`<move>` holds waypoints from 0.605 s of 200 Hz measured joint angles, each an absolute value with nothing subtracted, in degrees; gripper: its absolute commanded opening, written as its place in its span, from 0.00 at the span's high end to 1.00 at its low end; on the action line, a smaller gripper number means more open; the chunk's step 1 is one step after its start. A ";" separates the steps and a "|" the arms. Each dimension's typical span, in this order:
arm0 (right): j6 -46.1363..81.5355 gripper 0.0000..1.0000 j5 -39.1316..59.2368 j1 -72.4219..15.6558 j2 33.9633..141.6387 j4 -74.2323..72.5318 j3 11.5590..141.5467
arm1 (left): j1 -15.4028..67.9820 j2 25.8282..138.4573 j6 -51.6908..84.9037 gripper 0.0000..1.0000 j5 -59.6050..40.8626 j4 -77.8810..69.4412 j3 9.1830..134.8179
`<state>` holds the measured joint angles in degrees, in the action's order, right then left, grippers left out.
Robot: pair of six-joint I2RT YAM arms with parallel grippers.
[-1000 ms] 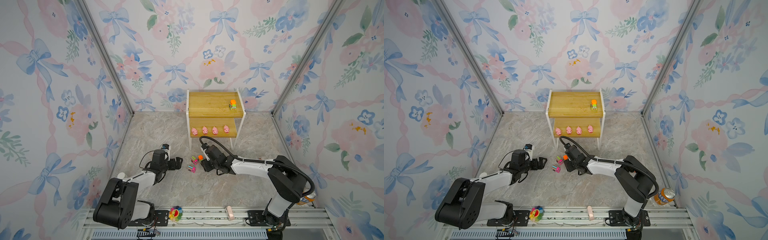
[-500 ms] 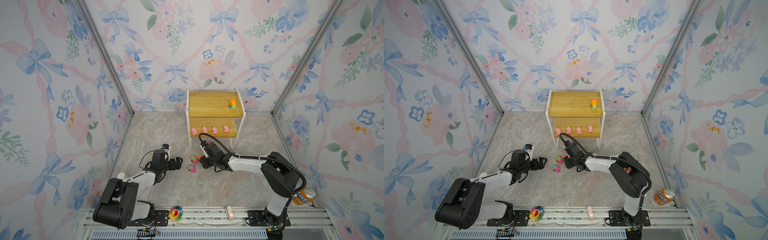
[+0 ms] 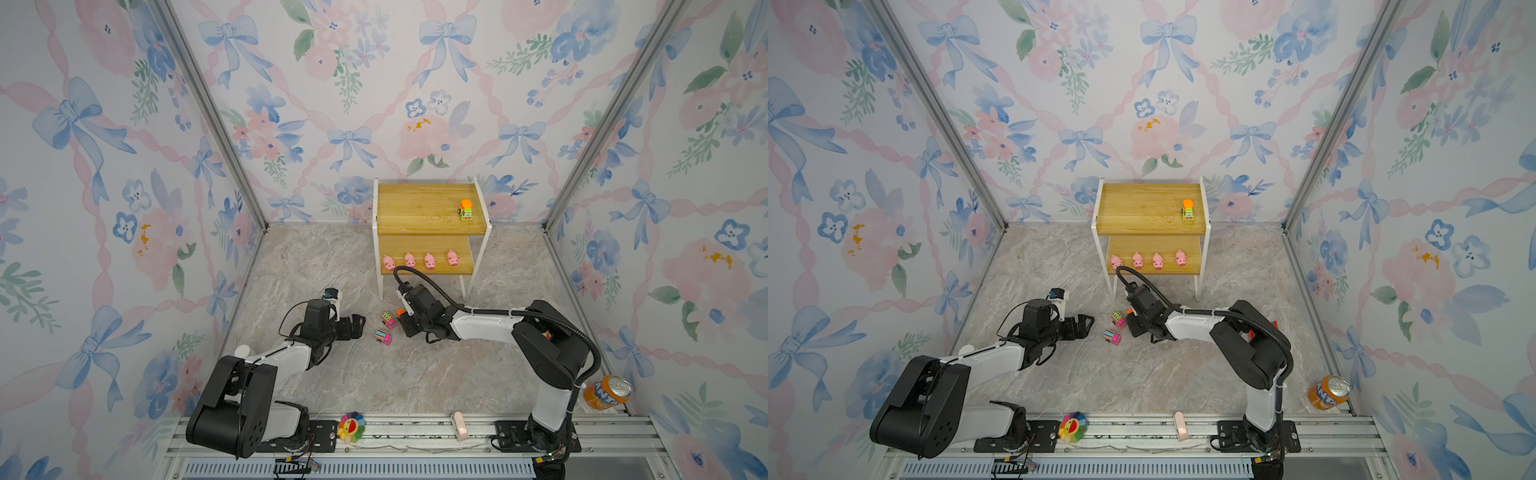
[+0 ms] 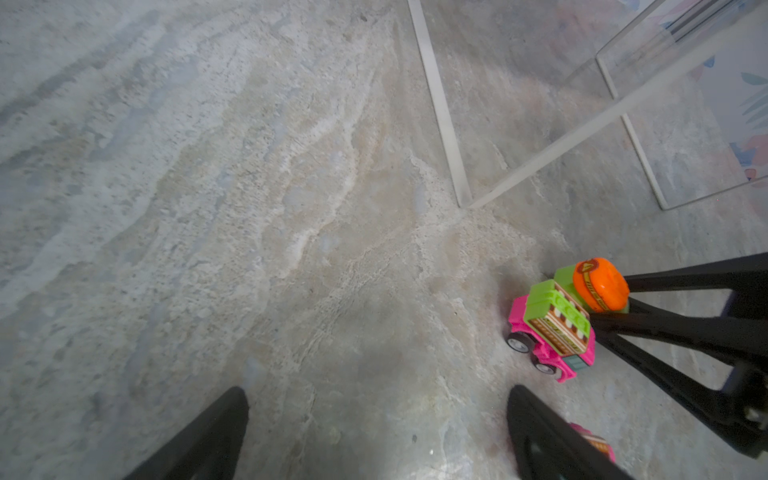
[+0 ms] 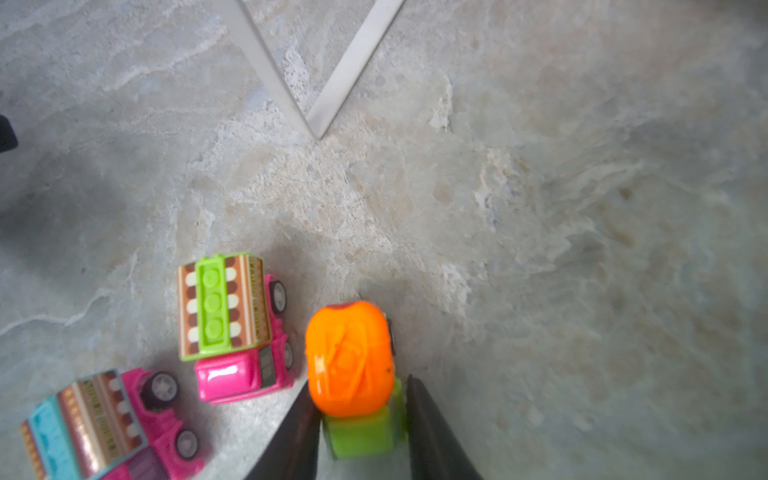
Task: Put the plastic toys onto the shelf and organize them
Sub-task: 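Lower the right gripper onto the second green truck and close it, then lift the green truck with the right gripper to the upper shelf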
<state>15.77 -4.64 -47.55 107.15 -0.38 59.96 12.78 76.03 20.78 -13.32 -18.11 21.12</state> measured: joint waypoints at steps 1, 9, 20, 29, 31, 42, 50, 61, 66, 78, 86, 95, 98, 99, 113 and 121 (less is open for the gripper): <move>15.90 0.71 -4.69 -47.55 107.15 -0.38 59.96 | 12.78 76.03 20.78 0.02 -13.32 -18.11 21.12; 15.92 0.74 -4.71 -47.55 107.15 -0.38 59.99 | 12.78 76.03 20.78 0.02 -13.32 -18.11 21.12; 15.73 0.77 -4.64 -47.55 107.15 -0.38 59.99 | 12.78 76.03 20.78 0.02 -13.32 -18.11 21.12; 15.70 0.79 -4.67 -47.55 107.18 -0.36 59.99 | 12.78 76.03 20.78 0.02 -13.32 -18.11 21.12; 15.68 0.79 -4.67 -47.55 107.15 -0.36 59.99 | 12.78 76.03 20.78 0.02 -13.32 -18.11 21.12; 15.68 0.81 -4.67 -47.55 107.15 -0.36 59.99 | 12.78 76.03 20.78 0.02 -13.32 -18.11 21.12; 15.68 0.82 -4.67 -47.55 107.15 -0.36 59.99 | 12.78 76.03 20.78 0.02 -13.32 -18.11 21.12; 15.68 0.83 -4.67 -47.55 107.13 -0.32 59.99 | 12.78 76.03 20.78 0.02 -13.32 -18.11 21.12; 15.68 0.83 -4.67 -47.55 107.04 -0.27 59.99 | 12.78 76.03 20.78 0.02 -13.32 -18.11 21.12; 15.70 0.84 -4.62 -47.55 106.52 0.14 59.96 | 12.78 76.03 20.78 0.02 -13.32 -18.11 21.12; 15.70 0.84 -4.51 -47.57 105.75 0.67 59.96 | 12.78 76.03 20.78 0.02 -13.32 -18.11 21.12; 15.70 0.84 -4.45 -47.70 104.55 1.58 59.96 | 12.78 76.03 20.78 0.02 -13.32 -18.11 21.12; 15.68 0.84 -4.40 -47.72 104.14 1.98 59.99 | 12.78 76.03 20.78 0.02 -13.32 -18.11 21.12; 15.68 0.84 -4.43 -47.75 103.88 2.20 59.99 | 12.78 76.03 20.78 0.02 -13.32 -18.11 21.12; 15.64 0.84 -4.27 -48.23 101.43 5.10 60.45 | 12.78 76.03 20.78 0.02 -13.32 -18.11 21.12; 15.62 0.85 -4.32 -48.51 99.94 7.77 61.52 | 12.78 76.03 20.78 0.02 -13.32 -18.11 21.12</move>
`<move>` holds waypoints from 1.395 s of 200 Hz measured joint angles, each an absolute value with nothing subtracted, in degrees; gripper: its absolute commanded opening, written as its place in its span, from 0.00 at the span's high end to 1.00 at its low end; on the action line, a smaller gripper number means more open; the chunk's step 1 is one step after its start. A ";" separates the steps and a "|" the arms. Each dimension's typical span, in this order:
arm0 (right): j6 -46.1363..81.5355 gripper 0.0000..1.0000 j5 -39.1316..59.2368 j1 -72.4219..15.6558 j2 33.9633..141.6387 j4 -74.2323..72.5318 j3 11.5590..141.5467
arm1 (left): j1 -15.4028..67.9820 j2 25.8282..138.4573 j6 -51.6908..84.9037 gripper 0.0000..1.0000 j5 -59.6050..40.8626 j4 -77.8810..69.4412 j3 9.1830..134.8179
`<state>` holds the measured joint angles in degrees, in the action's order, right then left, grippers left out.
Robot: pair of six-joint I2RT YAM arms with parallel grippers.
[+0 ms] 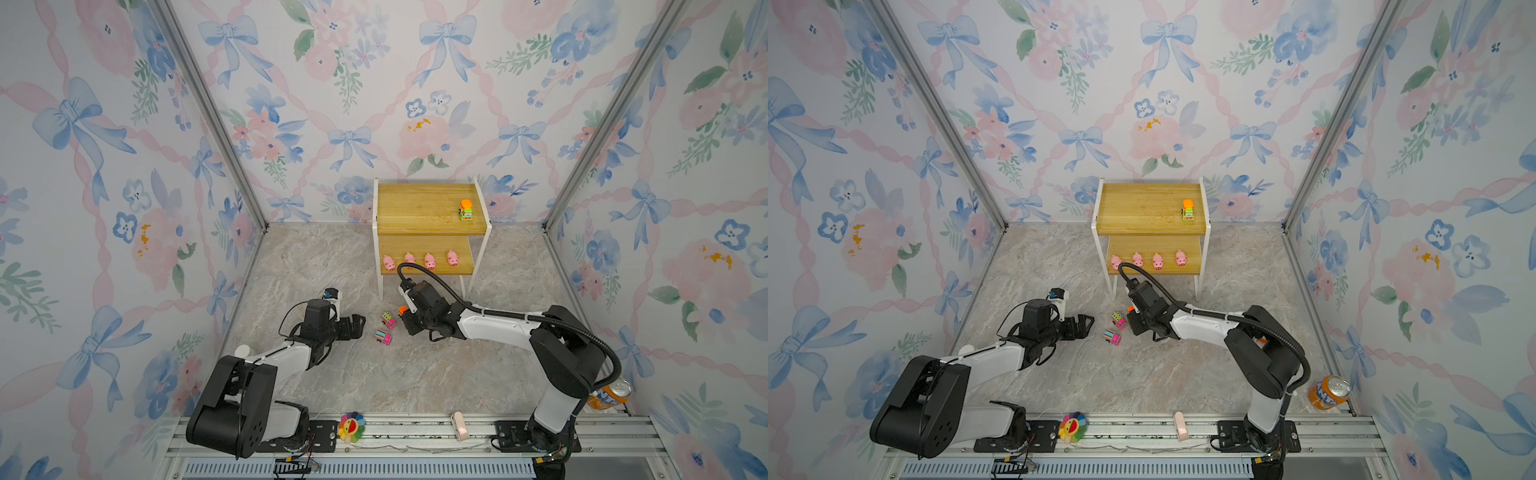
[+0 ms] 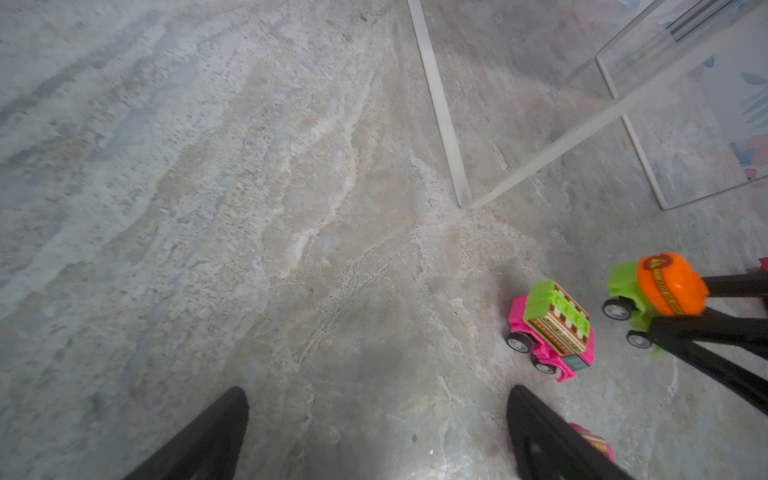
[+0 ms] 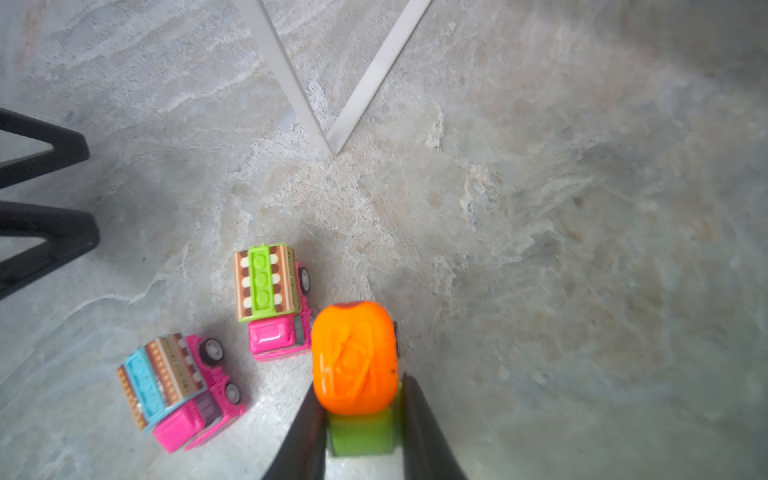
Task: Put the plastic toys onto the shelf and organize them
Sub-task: 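Lift the green truck with the right gripper to the upper shelf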
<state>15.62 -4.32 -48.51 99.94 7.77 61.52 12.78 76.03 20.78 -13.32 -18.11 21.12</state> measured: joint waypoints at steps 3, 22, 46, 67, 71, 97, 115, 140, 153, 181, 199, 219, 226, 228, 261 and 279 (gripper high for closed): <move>15.59 0.85 -4.25 -48.58 99.53 8.64 62.02 | 12.78 76.03 20.78 0.02 -13.32 -18.11 21.12; 15.44 0.84 -3.99 -49.60 96.07 14.57 66.52 | 12.78 76.03 20.78 0.02 -13.34 -18.11 21.12; 15.42 0.84 -3.01 -49.98 91.07 22.06 74.72 | 12.78 76.03 20.78 0.02 -13.34 -18.11 21.12; 15.46 0.84 -3.11 -49.32 87.81 28.14 83.88 | 12.78 76.03 20.78 0.02 -13.34 -18.11 21.12; 15.46 0.84 -3.18 -49.10 87.48 28.88 85.41 | 12.78 76.03 20.78 0.02 -13.34 -18.11 21.12; 15.51 0.84 -4.43 -46.35 86.00 32.88 95.70 | 12.78 76.03 20.78 0.02 -13.34 -18.11 21.12; 15.73 0.84 -6.07 -44.23 85.95 33.85 100.20 | 12.78 76.03 20.78 0.02 -13.34 -18.11 21.12; 16.97 0.84 -8.34 -41.69 86.70 33.85 103.77 | 12.78 76.03 20.78 0.02 -13.37 -18.11 21.12; 18.11 0.84 -9.37 -40.38 87.88 33.58 105.32 | 12.78 76.03 20.78 0.02 -13.37 -18.11 21.12; 20.27 0.83 -12.60 -38.72 91.98 33.21 108.25 | 12.78 76.03 20.75 0.02 -13.37 -18.11 21.12; 21.19 0.83 -14.61 -38.33 94.96 33.19 109.62 | 12.78 76.03 20.75 0.02 -13.37 -18.11 21.12; 21.74 0.83 -16.88 -38.28 97.51 33.23 109.93 | 12.78 76.03 20.75 0.02 -13.34 -18.11 21.12; 21.74 0.84 -17.67 -38.28 98.10 33.23 109.93 | 12.78 76.03 20.75 0.02 -13.37 -18.11 21.12; 21.74 0.84 -17.91 -38.28 98.28 33.23 109.93 | 12.78 76.03 20.75 0.02 -13.34 -18.11 21.12; 21.63 0.85 -21.76 -38.28 98.80 33.30 110.76 | 12.78 76.03 20.75 0.02 -13.37 -18.11 21.12; 21.43 0.85 -23.38 -38.28 98.76 33.23 111.44 | 12.78 76.03 20.75 0.02 -13.37 -18.11 21.12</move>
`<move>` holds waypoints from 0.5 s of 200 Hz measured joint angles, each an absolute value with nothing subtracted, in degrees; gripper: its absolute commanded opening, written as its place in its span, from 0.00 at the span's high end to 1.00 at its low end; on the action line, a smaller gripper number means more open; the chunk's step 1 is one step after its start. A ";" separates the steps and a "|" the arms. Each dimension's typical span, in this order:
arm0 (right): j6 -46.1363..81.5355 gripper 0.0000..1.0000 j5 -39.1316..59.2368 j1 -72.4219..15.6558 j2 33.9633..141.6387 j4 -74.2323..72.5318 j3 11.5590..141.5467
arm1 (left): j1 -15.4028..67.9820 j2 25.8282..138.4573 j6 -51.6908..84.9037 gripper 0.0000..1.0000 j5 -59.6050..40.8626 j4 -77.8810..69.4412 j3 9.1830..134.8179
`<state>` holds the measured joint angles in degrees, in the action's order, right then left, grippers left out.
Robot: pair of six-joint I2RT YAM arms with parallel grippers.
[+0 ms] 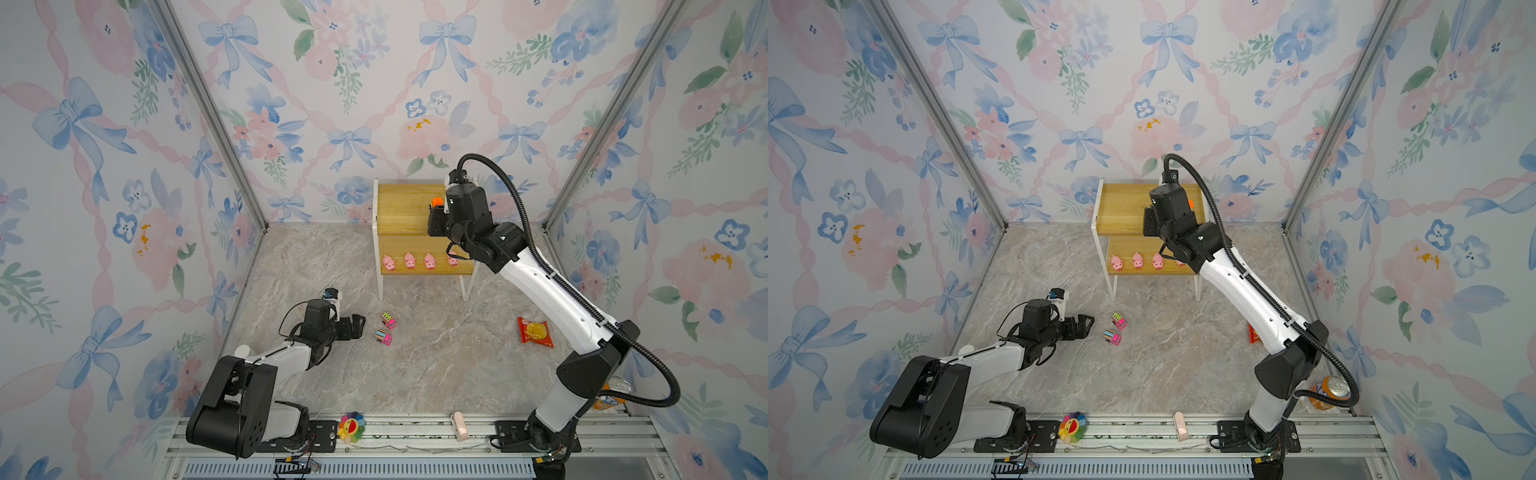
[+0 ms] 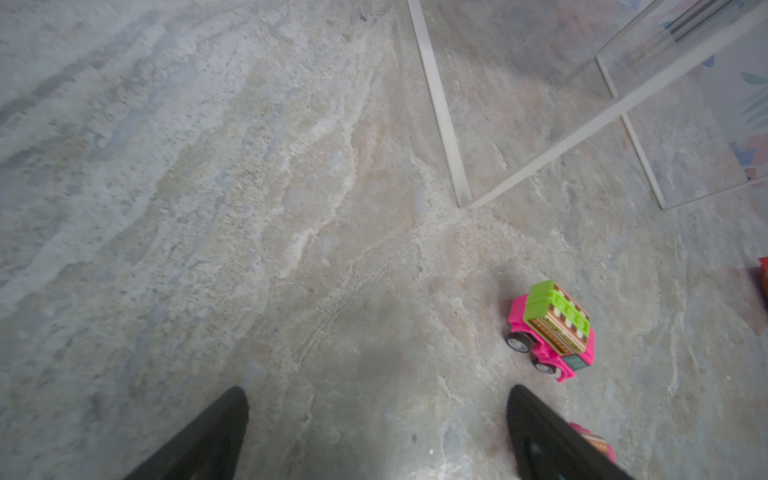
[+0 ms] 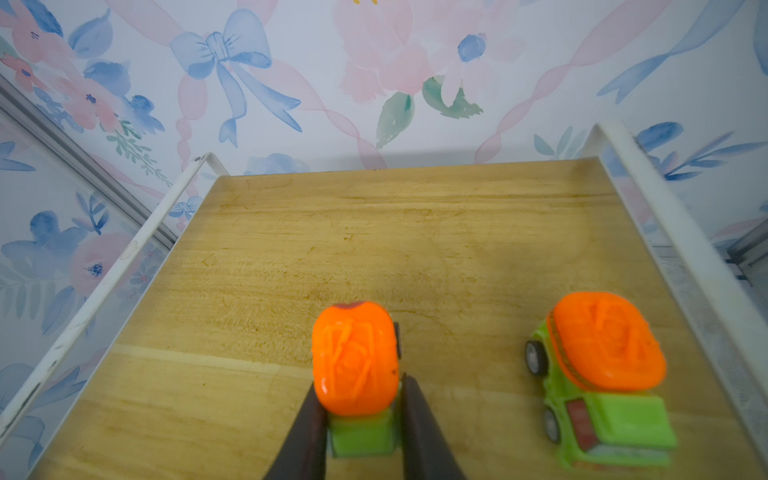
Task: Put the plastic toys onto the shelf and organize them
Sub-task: 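Lift the green truck with the right gripper to the upper shelf, then set the truck beside the first green truck and open the right gripper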
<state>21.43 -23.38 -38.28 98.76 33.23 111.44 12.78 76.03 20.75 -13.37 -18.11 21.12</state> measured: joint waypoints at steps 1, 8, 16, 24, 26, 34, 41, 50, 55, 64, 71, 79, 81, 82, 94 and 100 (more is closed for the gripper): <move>21.43 0.85 -23.49 -38.28 98.76 33.23 111.46 | 12.78 76.03 20.75 0.02 -13.37 -18.11 21.12; 21.41 0.85 -24.03 -38.28 98.76 33.26 111.53 | 12.78 76.03 20.75 0.02 -13.34 -18.11 21.12; 21.41 0.86 -24.51 -38.24 98.76 33.28 111.53 | 12.78 76.03 20.75 0.02 -13.37 -18.11 21.12; 21.41 0.86 -24.93 -38.17 98.76 33.30 111.53 | 12.78 76.03 20.75 0.02 -13.37 -18.11 21.12; 21.39 0.86 -24.99 -38.17 98.76 33.32 111.53 | 12.78 76.03 20.73 0.02 -13.37 -18.11 21.12; 21.30 0.85 -25.41 -38.13 98.76 33.34 111.53 | 12.78 76.03 20.73 0.02 -13.34 -18.11 21.12; 21.19 0.85 -25.65 -38.00 98.76 33.39 111.53 | 12.78 76.03 20.75 0.02 -13.34 -18.11 21.12; 21.02 0.85 -26.06 -37.82 98.76 33.47 111.53 | 12.78 76.03 20.73 0.02 -13.34 -18.11 21.12; 20.97 0.84 -26.24 -37.67 98.76 33.47 111.53 | 12.78 76.03 20.73 0.02 -13.34 -18.11 21.12; 20.95 0.84 -26.39 -37.39 98.76 33.47 111.53 | 12.78 76.03 20.73 0.02 -13.34 -18.11 21.12; 20.97 0.84 -26.48 -37.15 98.76 33.47 111.53 | 12.78 76.03 20.73 0.02 -13.34 -18.11 21.12; 20.97 0.84 -26.63 -36.84 98.76 33.47 111.53 | 12.78 76.03 20.73 0.02 -13.37 -18.11 21.12; 20.97 0.83 -26.65 -36.82 98.76 33.47 111.53 | 12.78 76.03 20.73 0.02 -13.37 -18.11 21.12; 20.97 0.83 -26.65 -36.80 98.76 33.47 111.53 | 12.78 76.03 20.73 0.02 -13.34 -18.11 21.12; 20.97 0.79 -26.68 -36.47 98.76 33.47 111.50 | 12.78 76.03 20.73 0.02 -13.34 -18.11 21.12; 20.97 0.78 -26.70 -36.40 98.76 33.47 111.50 | 12.78 76.03 20.73 0.02 -13.34 -18.11 21.12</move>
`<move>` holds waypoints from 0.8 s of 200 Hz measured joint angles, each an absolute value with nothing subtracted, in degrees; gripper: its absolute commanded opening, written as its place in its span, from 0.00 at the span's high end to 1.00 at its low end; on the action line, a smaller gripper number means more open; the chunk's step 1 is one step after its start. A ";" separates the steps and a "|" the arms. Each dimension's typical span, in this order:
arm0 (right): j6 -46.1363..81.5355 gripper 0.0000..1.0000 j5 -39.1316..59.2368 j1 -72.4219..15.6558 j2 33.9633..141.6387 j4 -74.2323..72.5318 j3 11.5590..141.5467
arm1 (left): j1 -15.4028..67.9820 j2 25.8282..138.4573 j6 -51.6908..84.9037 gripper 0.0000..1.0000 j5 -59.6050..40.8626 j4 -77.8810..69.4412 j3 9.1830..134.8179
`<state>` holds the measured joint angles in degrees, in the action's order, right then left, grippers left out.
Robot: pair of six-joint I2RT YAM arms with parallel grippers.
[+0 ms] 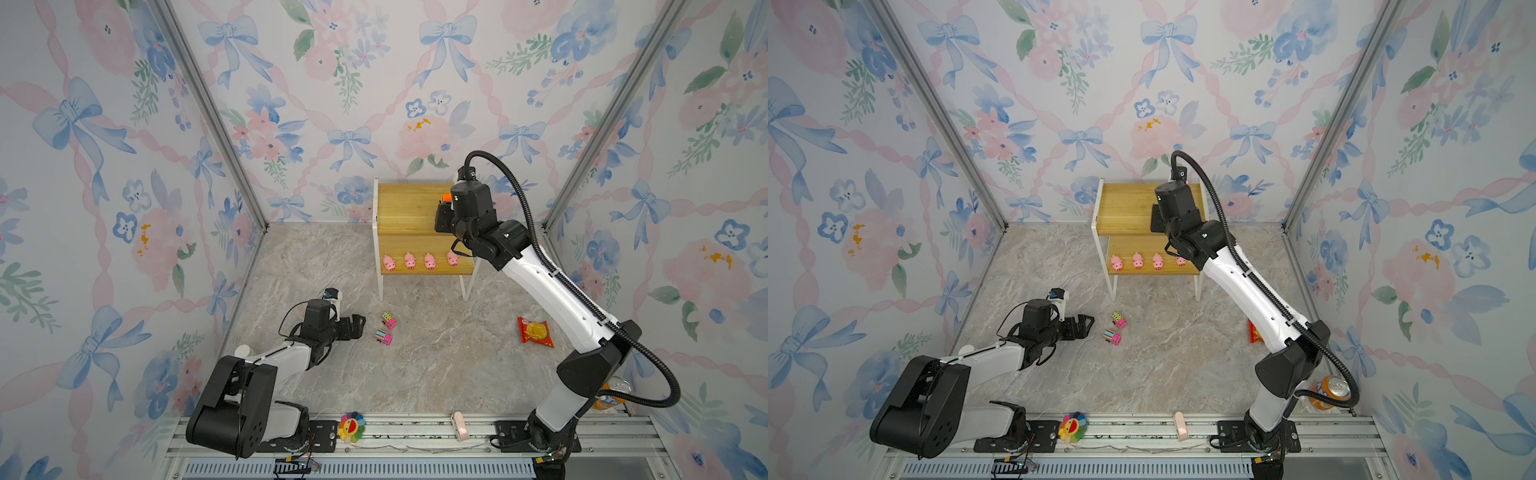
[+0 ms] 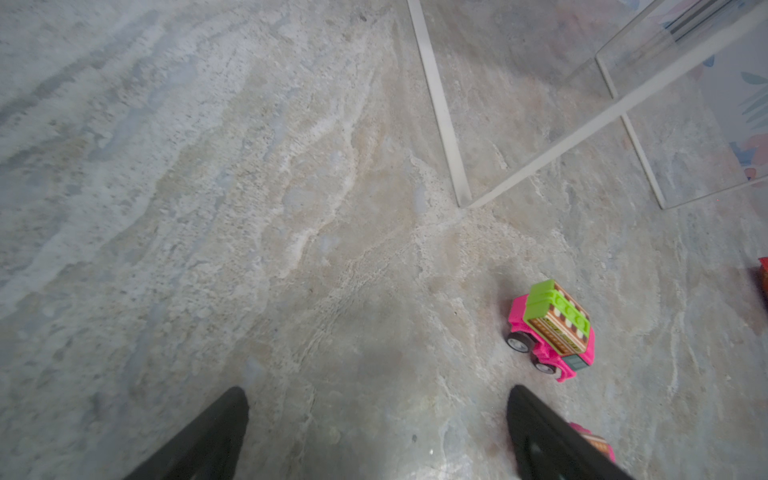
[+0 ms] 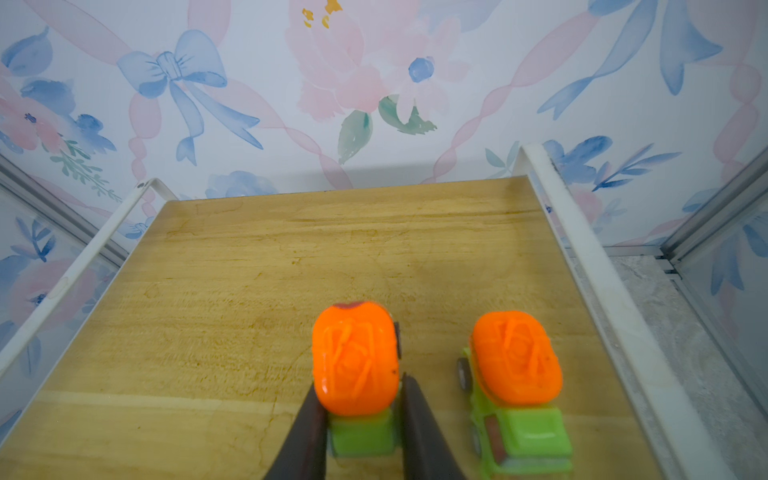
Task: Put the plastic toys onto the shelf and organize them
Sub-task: 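Set the truck beside the first green truck and open the right gripper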
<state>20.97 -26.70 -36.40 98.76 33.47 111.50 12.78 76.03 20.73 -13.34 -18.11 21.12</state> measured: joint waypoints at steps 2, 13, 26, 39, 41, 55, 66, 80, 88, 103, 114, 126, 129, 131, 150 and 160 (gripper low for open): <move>20.97 0.77 -26.70 -36.38 98.76 33.47 111.50 | 12.78 76.03 20.73 0.02 -13.34 -18.11 21.12; 20.97 0.75 -26.70 -36.29 98.76 33.47 111.50 | 12.78 76.03 20.73 0.02 -13.34 -18.11 21.12; 20.93 0.69 -26.65 -36.27 98.76 33.47 111.39 | 12.78 76.03 20.73 0.02 -13.34 -18.11 21.12; 20.75 0.68 -26.68 -36.23 98.76 33.54 111.28 | 12.78 76.03 20.73 0.02 -13.34 -18.11 21.12; 20.73 0.68 -26.65 -36.21 98.76 33.56 111.28 | 12.78 76.03 20.73 0.02 -13.34 -18.11 21.12; 20.60 0.67 -26.65 -36.07 98.76 33.65 111.18 | 12.78 76.03 20.73 0.02 -13.34 -18.11 21.12; 20.58 0.66 -26.65 -36.03 98.76 33.65 111.09 | 12.78 76.03 20.73 0.02 -13.34 -18.11 21.12; 20.53 0.65 -26.65 -36.03 98.74 33.69 111.00 | 12.78 76.03 20.73 0.02 -13.34 -18.11 21.12; 20.53 0.65 -26.65 -36.03 98.70 33.71 110.96 | 12.78 76.03 20.73 0.02 -13.34 -18.11 21.12; 20.45 0.65 -26.65 -36.03 98.63 33.69 110.91 | 12.78 76.03 20.73 0.02 -13.34 -18.11 21.12; 20.38 0.65 -26.65 -36.03 98.48 33.69 110.74 | 12.78 76.03 20.73 0.02 -13.34 -18.11 21.12; 20.38 0.65 -26.65 -36.03 98.37 33.67 110.65 | 12.78 76.03 20.73 0.02 -13.34 -18.11 21.12; 20.38 0.65 -26.65 -36.03 98.35 33.69 110.65 | 12.78 76.03 20.73 0.02 -13.34 -18.11 21.12; 20.38 0.65 -26.65 -36.03 98.32 33.69 110.63 | 12.78 76.03 20.73 0.02 -13.34 -18.11 21.12; 20.38 0.65 -26.63 -36.03 98.17 33.69 110.59 | 12.78 76.03 20.73 0.02 -13.34 -18.11 21.12; 20.36 0.65 -26.63 -36.03 98.15 33.67 110.54 | 12.78 76.03 20.73 0.02 -13.34 -18.11 21.12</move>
